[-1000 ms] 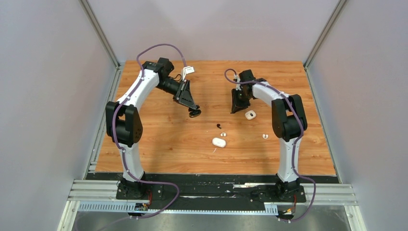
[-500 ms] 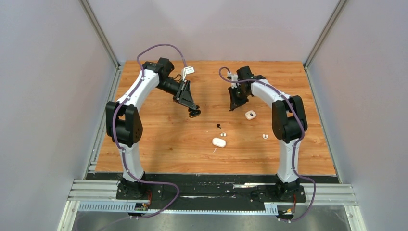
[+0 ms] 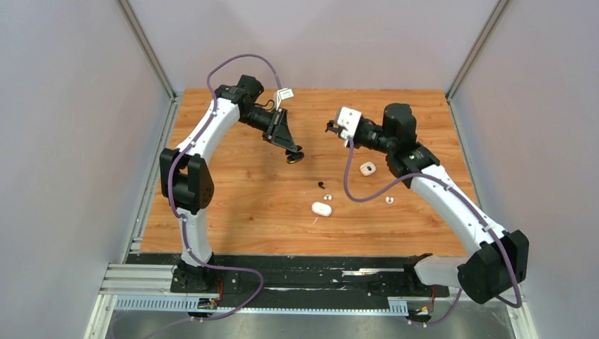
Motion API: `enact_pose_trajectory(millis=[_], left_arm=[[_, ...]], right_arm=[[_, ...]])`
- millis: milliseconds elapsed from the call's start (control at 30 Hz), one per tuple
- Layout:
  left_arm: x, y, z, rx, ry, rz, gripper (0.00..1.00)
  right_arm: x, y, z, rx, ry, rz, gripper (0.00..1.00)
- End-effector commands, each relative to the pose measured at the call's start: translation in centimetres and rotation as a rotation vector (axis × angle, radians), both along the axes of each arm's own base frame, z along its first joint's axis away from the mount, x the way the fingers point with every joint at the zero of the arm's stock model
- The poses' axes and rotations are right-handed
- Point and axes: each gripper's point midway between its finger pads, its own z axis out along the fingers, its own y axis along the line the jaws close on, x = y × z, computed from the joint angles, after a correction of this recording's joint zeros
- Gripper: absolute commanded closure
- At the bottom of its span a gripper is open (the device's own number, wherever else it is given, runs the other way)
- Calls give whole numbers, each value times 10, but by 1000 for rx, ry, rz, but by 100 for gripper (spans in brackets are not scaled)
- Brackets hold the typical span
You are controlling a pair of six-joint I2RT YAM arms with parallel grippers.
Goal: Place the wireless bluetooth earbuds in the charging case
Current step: Place the earbud in the charging case.
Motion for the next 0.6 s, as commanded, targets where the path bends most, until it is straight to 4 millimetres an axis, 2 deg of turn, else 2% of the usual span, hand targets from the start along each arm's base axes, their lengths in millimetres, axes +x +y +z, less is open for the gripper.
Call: enact_pose_trajectory(millis=[0,100,267,567], left_arm=[[10,-20,20,-60,-41,-6,100],[15,-25,17,3,-81,33,100],[6,-28,21,-15,-60,18,100],[3,-28,26,-19,-68,21,100]], right_arm=[[-20,32,19,-70,-403,185,100],[-35,44,19,-102,-517,239,100],[-47,57,17,-143,-666,290,100],[-55,64,2,-179,-676,343,100]])
